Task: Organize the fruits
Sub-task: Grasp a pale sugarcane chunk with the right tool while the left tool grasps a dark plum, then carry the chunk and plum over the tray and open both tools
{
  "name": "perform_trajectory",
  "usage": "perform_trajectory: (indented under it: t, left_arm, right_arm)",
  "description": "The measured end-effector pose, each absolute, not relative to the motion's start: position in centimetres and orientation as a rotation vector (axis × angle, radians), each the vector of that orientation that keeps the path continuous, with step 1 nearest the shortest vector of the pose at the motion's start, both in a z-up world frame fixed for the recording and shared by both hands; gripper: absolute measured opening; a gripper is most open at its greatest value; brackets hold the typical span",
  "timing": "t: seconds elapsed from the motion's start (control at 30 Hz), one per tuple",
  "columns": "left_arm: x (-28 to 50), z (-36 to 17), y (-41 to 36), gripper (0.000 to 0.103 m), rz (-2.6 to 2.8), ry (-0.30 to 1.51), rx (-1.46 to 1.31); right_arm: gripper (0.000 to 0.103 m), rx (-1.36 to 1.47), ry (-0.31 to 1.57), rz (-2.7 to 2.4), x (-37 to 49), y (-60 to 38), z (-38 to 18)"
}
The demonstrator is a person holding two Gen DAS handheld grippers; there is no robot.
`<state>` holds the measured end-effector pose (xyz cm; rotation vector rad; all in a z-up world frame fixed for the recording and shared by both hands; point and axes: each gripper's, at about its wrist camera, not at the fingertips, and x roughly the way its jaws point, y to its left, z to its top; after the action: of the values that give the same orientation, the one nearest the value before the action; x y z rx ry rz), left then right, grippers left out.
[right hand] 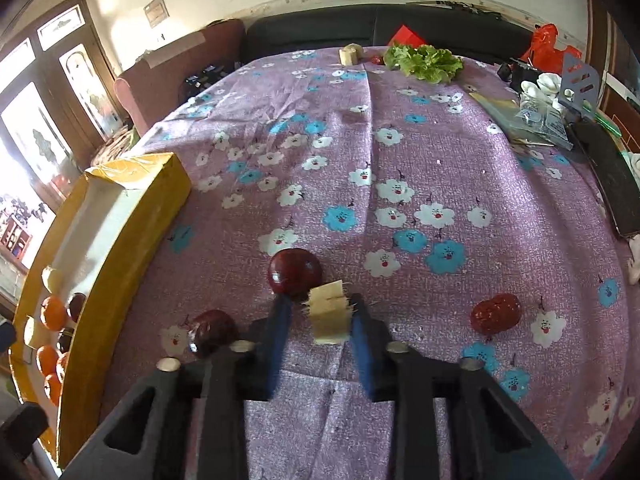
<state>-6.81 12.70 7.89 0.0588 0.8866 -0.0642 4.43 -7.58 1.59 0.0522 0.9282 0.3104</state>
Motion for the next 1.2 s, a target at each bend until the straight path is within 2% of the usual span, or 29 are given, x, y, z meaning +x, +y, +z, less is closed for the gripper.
perform_trajectory:
  t: [0.33, 0.73, 0.8, 0.83, 0.87, 0.9, 0.93, 1.2]
  left_arm:
    - [-0.6, 7.6, 8.4, 0.086, -0.184, 0.935, 0.055]
    - [7.4, 3.4, 3.1, 0.086, -0.249, 0.983, 0.126]
    - [7.5, 3.0, 2.4, 0.081, -0.257, 0.984, 0.157]
    - [7.5, 2.7, 1.9, 0.07, -0.259, 0.989, 0.185]
    - [7.5, 2.4, 1.6, 0.054, -0.265, 0.998, 0.203]
    - [7.5, 2.0, 1.2, 0.045, -0.267, 1.014, 0.227]
    - [7.7, 1.7, 1.1, 0.029, -0.263, 1.023, 0.244]
    - [6.3, 3.1, 2.2, 0.027, -0.238, 0.968, 0.204]
  right_arm:
    - [0.021, 0.198, 0.88, 0.304, 1.5, -12.7, 2.0]
    - [0.021, 0.312, 0.873, 0.296, 1.8, -15.8, 1.4]
    - [0.021, 0.313, 0.87, 0.296, 1.8, -15.8, 1.5]
    - [0.021, 0.316, 0.869, 0.299, 1.8, -15.9, 1.5]
    - [0.021, 0.317, 0.868, 0.3, 1.9, -15.9, 1.5]
    - [0.021, 0.316, 0.868, 0.3, 1.9, -16.0, 1.5]
    - [0.021, 0.314, 0.866, 0.3, 1.9, -16.0, 1.5]
    - [0.021, 0.293, 0.85, 0.281, 1.7, -15.9, 1.7]
